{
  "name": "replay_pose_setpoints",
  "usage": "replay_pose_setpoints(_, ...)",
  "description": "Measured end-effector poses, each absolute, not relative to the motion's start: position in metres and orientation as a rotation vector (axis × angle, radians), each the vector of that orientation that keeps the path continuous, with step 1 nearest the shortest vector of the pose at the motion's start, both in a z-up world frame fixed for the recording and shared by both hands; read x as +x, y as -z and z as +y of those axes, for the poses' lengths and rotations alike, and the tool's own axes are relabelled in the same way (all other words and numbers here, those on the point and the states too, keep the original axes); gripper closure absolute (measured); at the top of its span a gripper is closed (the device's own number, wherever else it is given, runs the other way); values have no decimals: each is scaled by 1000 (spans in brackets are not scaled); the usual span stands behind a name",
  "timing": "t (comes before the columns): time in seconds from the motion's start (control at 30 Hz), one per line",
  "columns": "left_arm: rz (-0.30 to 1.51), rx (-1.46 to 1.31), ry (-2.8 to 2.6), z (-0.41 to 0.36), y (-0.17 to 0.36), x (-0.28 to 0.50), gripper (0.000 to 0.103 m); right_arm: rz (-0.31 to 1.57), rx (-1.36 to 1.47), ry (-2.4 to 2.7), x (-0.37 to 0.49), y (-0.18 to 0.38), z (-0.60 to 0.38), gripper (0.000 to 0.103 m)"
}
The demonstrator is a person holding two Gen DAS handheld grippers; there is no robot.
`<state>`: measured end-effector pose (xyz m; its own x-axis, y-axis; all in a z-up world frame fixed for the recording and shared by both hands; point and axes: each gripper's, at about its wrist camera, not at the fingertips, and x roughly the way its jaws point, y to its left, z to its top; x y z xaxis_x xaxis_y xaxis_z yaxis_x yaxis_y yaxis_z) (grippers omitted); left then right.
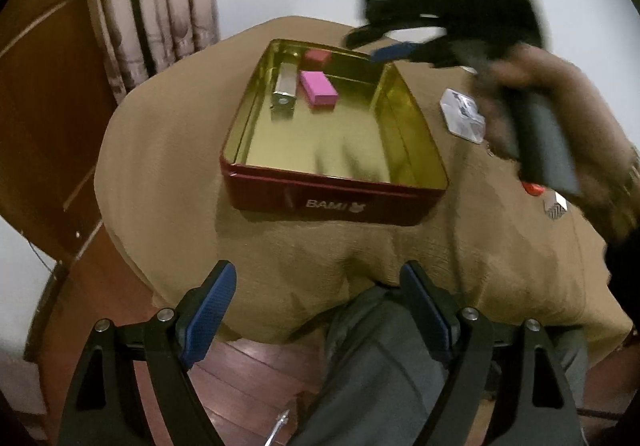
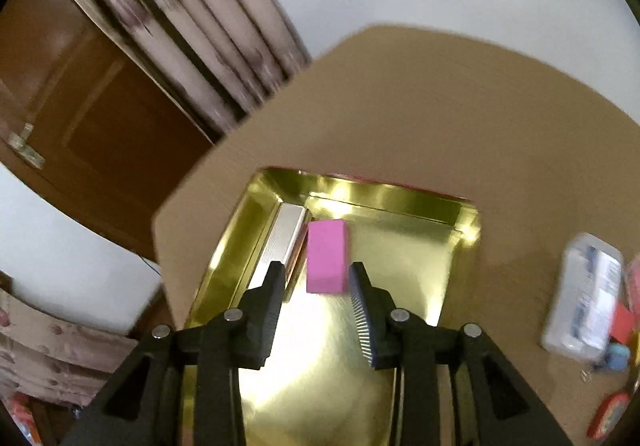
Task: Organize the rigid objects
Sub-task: 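Carry the pink block into the tin beside the silver bar and release, then grasp the white zigzag cube with the left gripper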
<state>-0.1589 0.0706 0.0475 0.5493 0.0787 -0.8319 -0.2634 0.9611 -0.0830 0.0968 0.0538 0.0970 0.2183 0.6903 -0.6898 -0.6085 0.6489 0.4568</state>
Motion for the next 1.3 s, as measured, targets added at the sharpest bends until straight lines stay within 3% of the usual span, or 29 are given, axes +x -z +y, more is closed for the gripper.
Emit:
replay_pose_setpoints(0.13, 964, -143, -188, 54, -46, -160, 22, 923, 155, -853, 74, -97, -37, 61)
replay_pose_setpoints(0.33, 1003, -42, -86, 18, -44, -155, 22, 880, 169, -521, 52, -48, -219, 52)
replay_pose_setpoints(0.6, 992, 6, 88, -51, -59, -116, 22, 900, 99, -237, 33, 16, -352, 51)
replay_pose_setpoints(0.8, 1045, -92, 213, -115, -59, -56, 22, 911, 79, -145, 48, 47, -394, 50)
replay_pose_setpoints(1.03, 1100, -56, 267, -195, -44, 14, 22, 853, 95, -189, 46, 50, -390, 31)
replay_pose_setpoints(1.3, 1113, 105, 273, -237, -11, 40, 22, 821, 255, -268, 41, 51, -413, 31)
